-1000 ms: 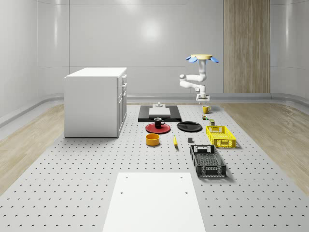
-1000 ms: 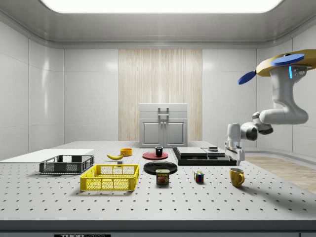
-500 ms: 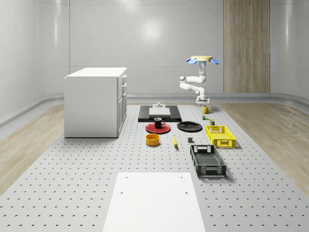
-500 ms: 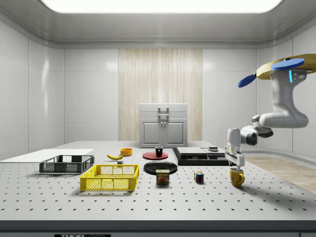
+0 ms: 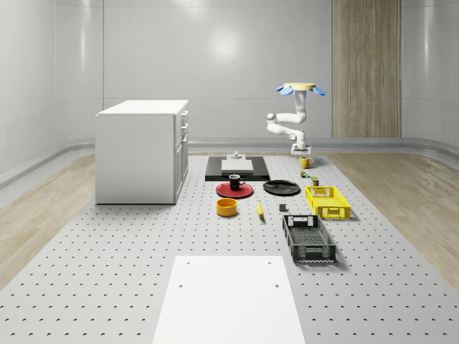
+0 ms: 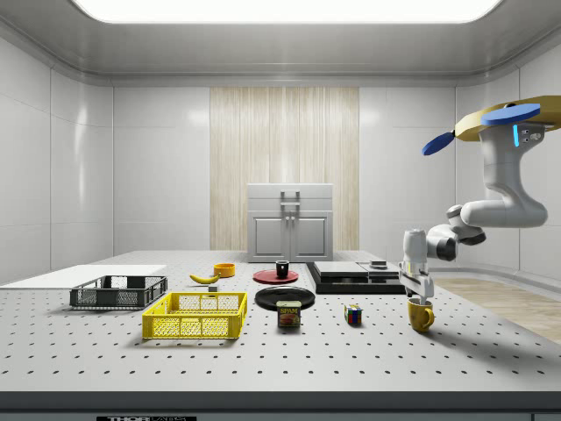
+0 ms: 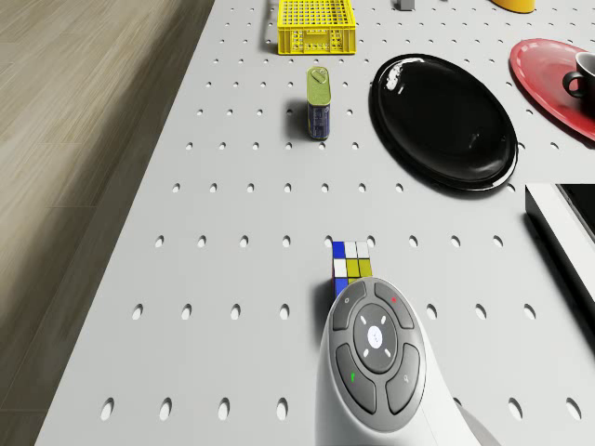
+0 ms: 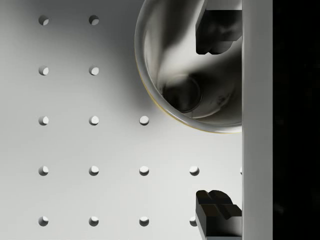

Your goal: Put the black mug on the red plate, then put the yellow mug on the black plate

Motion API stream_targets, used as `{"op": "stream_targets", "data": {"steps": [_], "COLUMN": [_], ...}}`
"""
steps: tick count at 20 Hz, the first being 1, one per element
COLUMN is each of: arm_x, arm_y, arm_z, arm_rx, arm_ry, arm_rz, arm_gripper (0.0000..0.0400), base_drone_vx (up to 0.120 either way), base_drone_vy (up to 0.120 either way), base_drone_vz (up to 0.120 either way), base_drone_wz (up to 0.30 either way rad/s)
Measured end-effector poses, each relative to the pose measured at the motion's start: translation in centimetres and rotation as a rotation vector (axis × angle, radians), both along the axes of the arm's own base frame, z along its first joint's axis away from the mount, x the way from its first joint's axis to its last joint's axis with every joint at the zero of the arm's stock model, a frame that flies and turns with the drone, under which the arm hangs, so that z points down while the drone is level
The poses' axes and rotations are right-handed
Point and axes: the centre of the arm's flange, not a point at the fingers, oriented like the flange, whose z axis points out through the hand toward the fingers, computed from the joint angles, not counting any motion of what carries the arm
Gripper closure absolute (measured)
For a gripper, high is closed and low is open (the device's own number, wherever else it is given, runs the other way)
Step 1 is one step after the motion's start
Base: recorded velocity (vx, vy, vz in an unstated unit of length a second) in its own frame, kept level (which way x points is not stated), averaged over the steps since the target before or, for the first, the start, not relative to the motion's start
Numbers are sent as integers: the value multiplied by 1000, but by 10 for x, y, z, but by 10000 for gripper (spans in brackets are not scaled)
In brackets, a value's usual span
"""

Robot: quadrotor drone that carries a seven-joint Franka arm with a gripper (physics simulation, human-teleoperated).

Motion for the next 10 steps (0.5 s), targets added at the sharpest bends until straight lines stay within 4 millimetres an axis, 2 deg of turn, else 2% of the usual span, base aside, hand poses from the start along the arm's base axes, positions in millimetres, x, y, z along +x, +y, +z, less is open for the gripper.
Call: {"op": "stream_targets", "data": {"steps": [2,3,4,6,8,10], "arm_x": [0,1,1,1,1,1], "arm_y": [0,0,0,0,0,0], "arm_z": [1,1,1,1,1,1], "arm_rx": [0,0,0,0,0,0], "arm_ry": [0,0,0,0,0,0], "arm_rz": [0,0,0,0,0,0], "arm_gripper": [0,23,82,164,213,244], "base_drone_vx": [0,0,0,0,0,0], "base_drone_vy": [0,0,0,0,0,0], "base_drone_vz": [0,0,0,0,0,0], "base_drone_wz": [0,0,0,0,0,0]}}
